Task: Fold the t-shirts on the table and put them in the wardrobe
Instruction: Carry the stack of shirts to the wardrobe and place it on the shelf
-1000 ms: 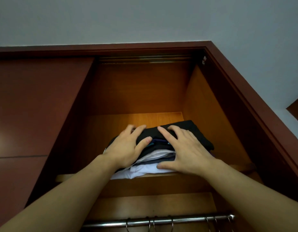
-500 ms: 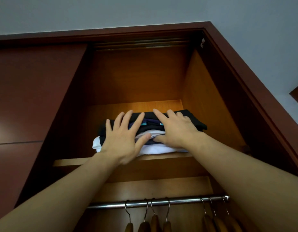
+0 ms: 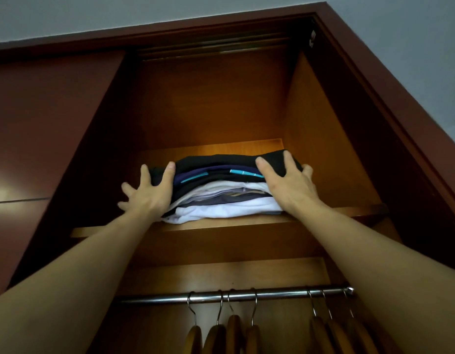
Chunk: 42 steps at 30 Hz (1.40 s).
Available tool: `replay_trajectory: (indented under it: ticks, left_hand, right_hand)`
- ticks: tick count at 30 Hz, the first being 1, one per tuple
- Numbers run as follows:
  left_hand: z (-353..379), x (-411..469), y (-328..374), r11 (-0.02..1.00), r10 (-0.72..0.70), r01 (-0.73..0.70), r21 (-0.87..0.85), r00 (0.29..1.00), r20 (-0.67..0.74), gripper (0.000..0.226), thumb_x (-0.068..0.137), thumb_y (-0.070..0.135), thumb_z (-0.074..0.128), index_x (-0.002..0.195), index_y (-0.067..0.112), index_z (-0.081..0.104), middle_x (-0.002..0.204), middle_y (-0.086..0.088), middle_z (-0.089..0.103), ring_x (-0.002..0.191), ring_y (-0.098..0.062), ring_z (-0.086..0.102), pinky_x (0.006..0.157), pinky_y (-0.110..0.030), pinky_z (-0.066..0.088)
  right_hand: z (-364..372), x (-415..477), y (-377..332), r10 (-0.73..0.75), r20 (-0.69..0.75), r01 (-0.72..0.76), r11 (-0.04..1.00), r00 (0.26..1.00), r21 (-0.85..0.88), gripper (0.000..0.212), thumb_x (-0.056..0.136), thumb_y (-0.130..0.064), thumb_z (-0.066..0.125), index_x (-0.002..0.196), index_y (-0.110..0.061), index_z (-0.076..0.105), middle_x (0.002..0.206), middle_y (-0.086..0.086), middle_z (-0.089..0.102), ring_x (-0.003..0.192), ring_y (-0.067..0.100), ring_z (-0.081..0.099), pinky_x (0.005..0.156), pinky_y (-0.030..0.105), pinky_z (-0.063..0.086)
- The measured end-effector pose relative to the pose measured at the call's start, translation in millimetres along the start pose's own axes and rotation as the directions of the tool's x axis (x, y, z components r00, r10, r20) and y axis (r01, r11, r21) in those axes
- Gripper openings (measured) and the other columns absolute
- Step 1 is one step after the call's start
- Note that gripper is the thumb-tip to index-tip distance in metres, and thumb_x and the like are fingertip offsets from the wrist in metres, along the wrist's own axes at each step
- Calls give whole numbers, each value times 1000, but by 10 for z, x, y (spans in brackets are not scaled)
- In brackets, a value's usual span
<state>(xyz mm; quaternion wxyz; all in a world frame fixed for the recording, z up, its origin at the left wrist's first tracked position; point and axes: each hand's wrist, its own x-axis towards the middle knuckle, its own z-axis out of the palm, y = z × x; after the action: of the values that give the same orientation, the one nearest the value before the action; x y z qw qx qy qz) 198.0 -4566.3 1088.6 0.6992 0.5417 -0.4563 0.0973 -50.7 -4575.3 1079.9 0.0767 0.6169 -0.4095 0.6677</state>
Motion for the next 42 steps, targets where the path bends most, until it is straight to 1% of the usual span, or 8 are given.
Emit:
replay_trajectory:
  ticks: [7, 18, 23, 28, 33, 38, 40, 42]
  left_hand:
    - [-50, 107, -104, 969, 201, -224, 106, 961, 189, 83, 84, 80, 26, 142, 52, -27, 158, -22, 19, 138, -44, 33, 115, -49, 26]
    - [102, 158, 25, 913, 299, -396, 97, 813, 499, 76, 81, 84, 21, 147, 57, -5, 163, -12, 6, 149, -34, 9, 118, -48, 11]
    - [230, 137, 45, 866, 324, -481, 135, 747, 581, 86, 67, 92, 18, 139, 63, -18, 163, -11, 4, 149, -35, 11, 118, -48, 17]
    - [429, 220, 145, 837, 350, -539, 98, 664, 661, 98, 54, 104, 13, 142, 65, -7, 161, 2, 20, 148, -28, 17, 118, -51, 18]
    - [709, 34, 363, 826, 392, -563, 11, 589, 707, 80, 75, 91, 16, 146, 58, 4, 158, 12, 26, 145, -21, 24, 116, -40, 21]
    - [823, -39, 479, 842, 341, -539, 32, 576, 743, 87, 74, 91, 11, 150, 50, 0, 161, 11, 14, 149, -21, 14, 119, -42, 12]
    - [745, -3, 459, 871, 303, -486, 74, 649, 697, 99, 65, 96, 9, 151, 50, 2, 164, 5, 0, 150, -27, 3, 120, -52, 4]
    - [659, -101, 527, 860, 381, -496, 122, 782, 494, 95, 68, 93, 14, 151, 49, 2, 162, 0, -18, 149, -34, -9, 117, -58, 0]
  right_hand:
    - [6, 167, 7, 108, 65, -102, 991, 992, -86, 87, 83, -83, 27, 153, -43, -6, 162, 12, 5, 145, 40, 19, 114, 55, 21]
    - [-272, 502, 289, 280, 236, -300, 952, 930, 54, 125, 40, -106, 39, 149, -50, 15, 160, 2, 24, 142, 35, 31, 114, 60, 23]
    - [-298, 400, 229, 227, 219, -229, 973, 949, -18, 108, 65, -96, 33, 153, -43, 0, 164, 1, 4, 149, 34, 11, 115, 61, 13]
    - [-363, 639, 503, 189, 251, -189, 982, 949, -24, 125, 38, -108, 38, 146, -45, 28, 154, 4, 37, 137, 33, 39, 111, 60, 28]
    - [-514, 621, 599, 203, 83, -196, 977, 976, -89, 111, 58, -99, 31, 145, -31, 41, 146, 6, 46, 130, 31, 46, 110, 52, 35]
    - [-377, 465, 497, -28, -225, -71, 905, 974, -420, 70, 92, -72, 25, 150, -32, 31, 157, 14, 22, 142, 37, 23, 116, 54, 19]
    - [-264, 371, 356, -297, -159, 150, 792, 941, -592, 66, 94, -69, 24, 152, -37, 22, 160, 8, 17, 147, 31, 11, 116, 57, 5]
    - [-205, 401, 301, -286, -24, 209, 751, 958, -626, 69, 92, -72, 19, 153, -40, 13, 159, 5, 22, 146, 30, 16, 116, 59, 7]
